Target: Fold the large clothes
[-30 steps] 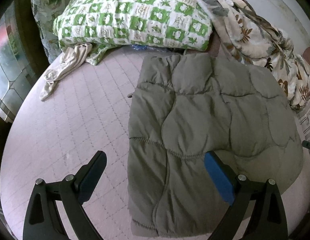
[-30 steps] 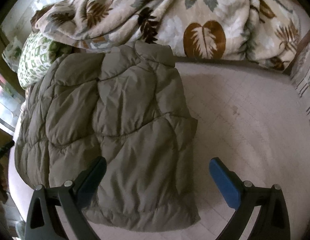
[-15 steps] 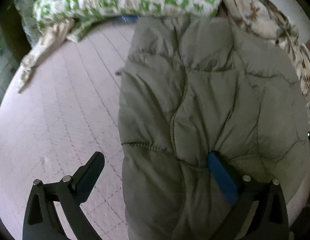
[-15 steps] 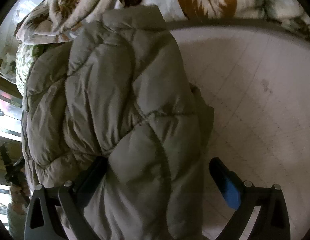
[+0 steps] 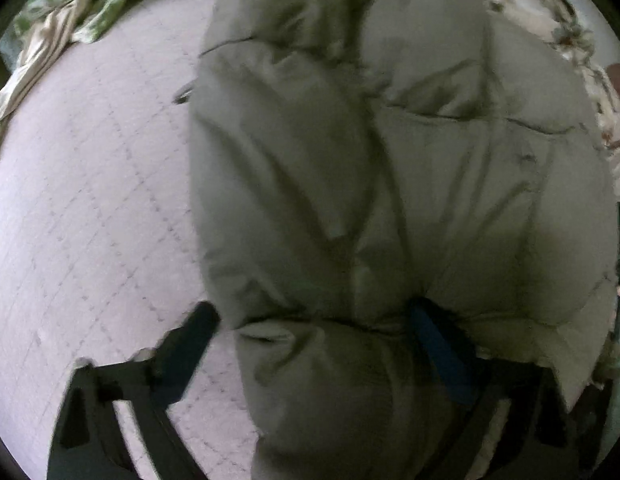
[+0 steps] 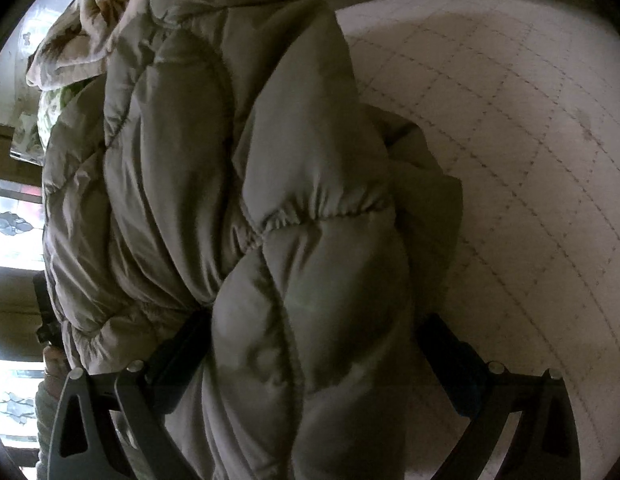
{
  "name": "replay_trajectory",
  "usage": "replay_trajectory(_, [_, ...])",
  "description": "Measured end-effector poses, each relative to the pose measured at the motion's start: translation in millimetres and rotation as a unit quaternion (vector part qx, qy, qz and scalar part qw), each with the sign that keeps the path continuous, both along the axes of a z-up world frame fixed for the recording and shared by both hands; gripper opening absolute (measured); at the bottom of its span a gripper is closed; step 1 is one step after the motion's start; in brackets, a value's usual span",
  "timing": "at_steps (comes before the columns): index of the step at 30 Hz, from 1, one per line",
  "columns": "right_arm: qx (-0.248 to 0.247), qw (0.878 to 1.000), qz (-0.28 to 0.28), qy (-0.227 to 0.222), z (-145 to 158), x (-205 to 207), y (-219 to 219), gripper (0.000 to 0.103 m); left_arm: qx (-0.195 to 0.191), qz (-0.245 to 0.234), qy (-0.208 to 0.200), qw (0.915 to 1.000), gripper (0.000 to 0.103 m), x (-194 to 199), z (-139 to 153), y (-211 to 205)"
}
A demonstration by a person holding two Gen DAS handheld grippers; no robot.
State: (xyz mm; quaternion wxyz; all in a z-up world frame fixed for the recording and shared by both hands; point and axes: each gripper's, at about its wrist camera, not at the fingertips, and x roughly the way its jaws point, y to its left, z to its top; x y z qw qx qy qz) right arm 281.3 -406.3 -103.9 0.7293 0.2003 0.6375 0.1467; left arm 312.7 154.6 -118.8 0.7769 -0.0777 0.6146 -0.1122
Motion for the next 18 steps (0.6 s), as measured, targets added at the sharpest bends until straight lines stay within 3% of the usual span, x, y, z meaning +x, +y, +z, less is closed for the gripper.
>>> replay_trajectory(1, [0.003,1.000,-0.002,-0.002,1,0,0,0.099,-0.011,-0.007,-0.005,0.9999,0.065,1,4,-4])
replay_trajectory(3, [0.031,0.999,-0.005,-0.014,7,-8,5,0.075,0.008,-0.014,-0.013,0.9998,0.060,1,6,-12])
replay_trajectory(6, [0.042,0.999,-0.008,-0.031,12,-15,9,0.058,0.001,-0.006,-0.020,0.9998,0.046,0,8,-16])
replay_trajectory(9, [0.036,0.998,-0.013,-0.054,23,-26,17,0.042,0.030,-0.016,-0.048,0.9983,0.033,-3,21,-28])
replay_trajectory(12, [0.004,0.996,-0.008,-0.083,45,-36,28,0.033,0.034,-0.007,-0.069,0.9970,0.028,-7,33,-28])
replay_trajectory(18, [-0.009,0.992,-0.004,-0.125,88,-61,44,0.028,0.008,0.016,-0.099,0.9950,0.025,-17,61,-15])
